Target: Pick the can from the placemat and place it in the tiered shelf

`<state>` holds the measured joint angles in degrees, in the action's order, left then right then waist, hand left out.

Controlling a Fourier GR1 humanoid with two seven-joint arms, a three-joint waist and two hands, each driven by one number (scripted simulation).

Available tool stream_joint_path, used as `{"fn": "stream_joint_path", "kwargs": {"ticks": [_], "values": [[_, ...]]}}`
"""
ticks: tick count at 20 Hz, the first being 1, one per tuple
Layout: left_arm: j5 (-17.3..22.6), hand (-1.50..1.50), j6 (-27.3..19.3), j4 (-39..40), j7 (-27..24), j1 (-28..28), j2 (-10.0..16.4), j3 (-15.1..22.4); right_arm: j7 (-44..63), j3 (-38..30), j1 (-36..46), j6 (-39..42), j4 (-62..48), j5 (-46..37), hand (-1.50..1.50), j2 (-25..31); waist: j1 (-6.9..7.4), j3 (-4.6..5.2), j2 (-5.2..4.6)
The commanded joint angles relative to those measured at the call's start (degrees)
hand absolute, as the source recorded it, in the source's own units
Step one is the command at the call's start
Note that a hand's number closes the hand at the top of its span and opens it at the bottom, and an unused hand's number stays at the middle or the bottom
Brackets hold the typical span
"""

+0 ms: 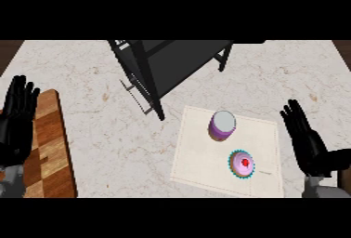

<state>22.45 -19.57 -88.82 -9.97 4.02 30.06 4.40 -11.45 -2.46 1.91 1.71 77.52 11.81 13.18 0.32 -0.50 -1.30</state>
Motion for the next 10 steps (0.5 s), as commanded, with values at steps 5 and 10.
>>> {"fn": "stream_joint_path", "kwargs": {"ticks": [5, 10], "values": [[-4.5, 0.0, 4.3, 5.9, 5.2, -4.7, 0.6, 9.3, 12.1, -6.8, -4.9, -22.5, 6.1, -13.3, -1.5, 6.5, -5.17, 1.22, 1.0], [-6.2, 0.0, 7.0, 6.4, 7.3, -7.3, -1.2, 15.7, 24.4, -8.5, -9.0, -36.7, 8.9, -19.4, 1.5, 2.0, -3.91, 0.97, 1.37]]}}
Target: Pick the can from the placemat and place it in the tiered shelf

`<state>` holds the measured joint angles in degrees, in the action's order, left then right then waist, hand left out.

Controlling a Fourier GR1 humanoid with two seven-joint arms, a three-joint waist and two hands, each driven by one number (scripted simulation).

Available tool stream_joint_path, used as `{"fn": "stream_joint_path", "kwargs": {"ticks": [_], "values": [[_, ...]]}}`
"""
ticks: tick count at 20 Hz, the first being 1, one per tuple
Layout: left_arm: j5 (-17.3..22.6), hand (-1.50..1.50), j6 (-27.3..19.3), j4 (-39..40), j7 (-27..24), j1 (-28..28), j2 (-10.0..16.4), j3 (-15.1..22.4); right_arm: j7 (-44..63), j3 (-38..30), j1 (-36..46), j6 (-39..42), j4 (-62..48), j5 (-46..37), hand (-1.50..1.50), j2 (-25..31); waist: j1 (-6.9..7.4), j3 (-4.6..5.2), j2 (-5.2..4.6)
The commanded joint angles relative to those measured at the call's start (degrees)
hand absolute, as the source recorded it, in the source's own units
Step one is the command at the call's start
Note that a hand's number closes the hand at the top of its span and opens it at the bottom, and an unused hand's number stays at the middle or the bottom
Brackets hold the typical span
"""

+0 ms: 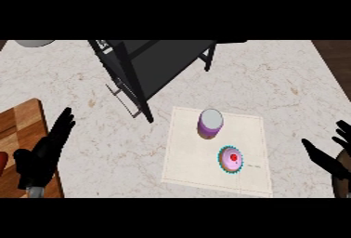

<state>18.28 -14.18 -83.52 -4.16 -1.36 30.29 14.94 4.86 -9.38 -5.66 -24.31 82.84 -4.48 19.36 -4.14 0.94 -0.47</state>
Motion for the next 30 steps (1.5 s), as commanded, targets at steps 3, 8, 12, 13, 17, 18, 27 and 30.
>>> {"fn": "stream_joint_path", "kwargs": {"ticks": [3, 8, 12, 13, 17, 18, 27, 30], "values": [[-2.3, 0.0, 2.1, 3.3, 3.7, 2.0, -3.0, 5.7, 10.3, 7.2, -4.1, -13.7, 16.9, -6.9, -1.5, -11.9, 1.96, -0.69, 0.68], [-4.7, 0.0, 2.2, 6.4, 2.4, 3.1, -5.9, 6.8, 20.5, 16.1, -5.1, -8.1, 28.6, -16.4, -1.5, -7.2, 3.57, -0.79, 0.56], [-2.7, 0.0, 5.5, 6.9, 3.2, 4.7, -3.9, 4.9, 38.7, 23.8, 1.0, -3.3, 33.1, -26.6, -1.5, -7.6, 4.39, -0.61, 0.44], [-3.6, 0.0, 4.0, 4.8, 4.7, 4.8, -5.2, 6.2, 43.8, 22.8, 2.3, 0.5, 34.6, -25.4, -1.5, -6.0, 4.42, -0.66, 0.54], [-4.1, 0.0, 5.3, 5.9, 3.5, 4.9, -4.2, 6.1, 57.2, 25.5, 6.4, 10.8, 31.8, -29.9, -1.5, -2.0, 5.81, -0.36, 0.26], [-5.1, 0.0, 3.4, 6.0, 4.4, 6.8, -5.8, 6.7, 59.1, 26.2, 7.1, 13.8, 30.6, -31.9, -1.5, 0.3, 5.63, -0.2, 0.1], [-4.8, 0.0, 5.3, 8.0, 4.2, 7.3, -6.1, 6.6, 78.8, 30.6, 20.7, 32.6, 22.6, -41.9, -1.5, 0.1, 6.63, -0.4, 0.1], [-4.1, 0.0, 6.6, 6.4, 5.1, 7.5, -4.4, 5.5, 80.2, 31.3, 26.4, 34.6, 16.3, -41.9, -1.5, -5.7, 7.04, -0.64, 0.2]]}}
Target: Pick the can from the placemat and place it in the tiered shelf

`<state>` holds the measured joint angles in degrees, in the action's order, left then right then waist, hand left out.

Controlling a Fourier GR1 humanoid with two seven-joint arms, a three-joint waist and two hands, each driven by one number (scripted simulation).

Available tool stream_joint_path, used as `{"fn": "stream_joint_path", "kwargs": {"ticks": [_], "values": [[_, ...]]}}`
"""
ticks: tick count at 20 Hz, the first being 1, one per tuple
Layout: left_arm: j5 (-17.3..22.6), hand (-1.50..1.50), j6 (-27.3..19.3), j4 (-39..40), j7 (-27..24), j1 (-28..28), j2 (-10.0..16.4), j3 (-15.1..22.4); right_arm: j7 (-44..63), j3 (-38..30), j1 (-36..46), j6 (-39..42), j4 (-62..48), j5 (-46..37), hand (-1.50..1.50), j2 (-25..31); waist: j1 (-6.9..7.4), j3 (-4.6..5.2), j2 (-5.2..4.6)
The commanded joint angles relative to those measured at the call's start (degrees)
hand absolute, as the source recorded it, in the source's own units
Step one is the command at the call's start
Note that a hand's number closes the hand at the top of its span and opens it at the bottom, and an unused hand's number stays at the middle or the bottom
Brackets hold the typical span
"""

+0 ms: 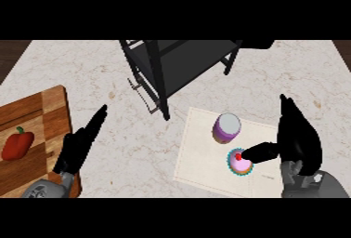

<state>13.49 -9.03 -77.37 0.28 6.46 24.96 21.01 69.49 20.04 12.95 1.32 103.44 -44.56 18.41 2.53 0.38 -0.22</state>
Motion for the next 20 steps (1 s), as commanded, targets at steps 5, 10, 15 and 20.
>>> {"fn": "stream_joint_path", "kwargs": {"ticks": [5, 10, 15, 20], "values": [[0.0, 0.0, 0.6, 2.6, 0.3, 0.3, -0.3, -0.9, 15.7, -0.4, 12.3, 10.3, -13.1, -3.0, -1.5, -14.6, -0.83, -0.08, 0.0], [-0.4, 0.0, -0.3, 2.0, -0.4, -1.2, -1.1, -0.7, 15.7, -6.4, 17.1, 12.5, -20.3, -3.9, -1.5, -18.1, -1.27, -0.09, 0.22], [-1.0, 0.0, -0.7, 0.1, 1.0, -1.7, -2.1, 0.3, 15.7, -5.6, 18.5, 9.2, -27.1, -5.6, -1.5, -18.3, -1.07, -0.22, 0.34], [-1.7, 0.0, -0.9, 0.0, -0.3, -3.2, -1.7, -0.2, 15.7, -8.7, 20.5, 13.4, -28.9, -9.4, -1.5, -18.4, -1.89, -0.2, 0.75]]}}
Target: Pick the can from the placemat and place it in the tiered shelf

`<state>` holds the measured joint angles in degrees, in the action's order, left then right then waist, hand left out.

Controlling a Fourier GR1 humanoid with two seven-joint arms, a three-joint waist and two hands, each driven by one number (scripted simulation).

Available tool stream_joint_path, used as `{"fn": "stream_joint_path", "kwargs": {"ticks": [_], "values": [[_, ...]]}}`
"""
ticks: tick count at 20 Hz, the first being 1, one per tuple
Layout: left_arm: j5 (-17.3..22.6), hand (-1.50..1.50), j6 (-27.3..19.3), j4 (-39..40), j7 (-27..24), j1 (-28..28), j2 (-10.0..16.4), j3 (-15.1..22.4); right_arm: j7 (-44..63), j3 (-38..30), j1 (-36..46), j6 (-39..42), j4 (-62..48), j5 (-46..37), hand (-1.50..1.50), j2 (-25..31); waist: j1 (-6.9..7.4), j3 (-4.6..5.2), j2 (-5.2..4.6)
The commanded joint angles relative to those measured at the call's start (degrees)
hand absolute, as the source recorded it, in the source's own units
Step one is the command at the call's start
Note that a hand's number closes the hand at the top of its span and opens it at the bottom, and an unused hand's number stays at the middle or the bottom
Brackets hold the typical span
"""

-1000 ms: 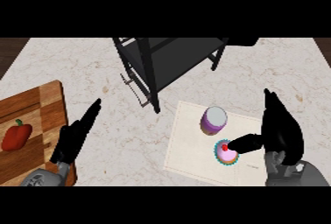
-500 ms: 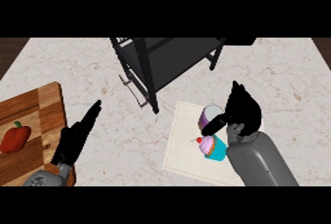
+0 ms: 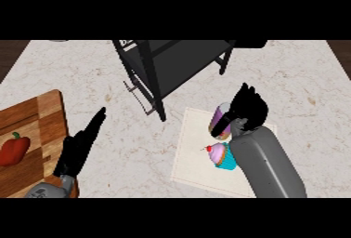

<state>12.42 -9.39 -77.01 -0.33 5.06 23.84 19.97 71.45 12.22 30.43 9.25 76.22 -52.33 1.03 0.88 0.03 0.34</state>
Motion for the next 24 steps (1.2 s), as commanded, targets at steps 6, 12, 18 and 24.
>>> {"fn": "stream_joint_path", "kwargs": {"ticks": [6, 12, 18, 24], "values": [[-0.7, 0.0, 0.1, 1.9, 1.3, 0.6, -0.9, -0.4, 13.8, 0.4, 2.9, 4.8, -3.6, -2.1, -1.5, -1.0, -0.66, 0.12, -0.08], [-0.5, 0.0, 0.6, 0.4, 0.7, -1.5, -0.7, -0.9, 13.8, 0.1, 2.2, 4.8, -7.1, -1.4, -1.5, -1.0, -0.13, 0.07, -0.17], [-2.1, 0.0, 0.0, 0.0, 0.7, -2.5, -1.7, 0.1, 13.8, 0.9, 1.8, 4.3, -7.2, -0.6, -1.5, -1.0, -0.27, 0.05, -0.12], [-1.3, 0.0, 1.5, -2.4, 0.3, -3.7, -0.6, -1.4, 13.8, 1.2, 0.3, 3.5, -8.4, -0.3, -1.5, -1.0, -0.1, -0.01, -0.15]]}}
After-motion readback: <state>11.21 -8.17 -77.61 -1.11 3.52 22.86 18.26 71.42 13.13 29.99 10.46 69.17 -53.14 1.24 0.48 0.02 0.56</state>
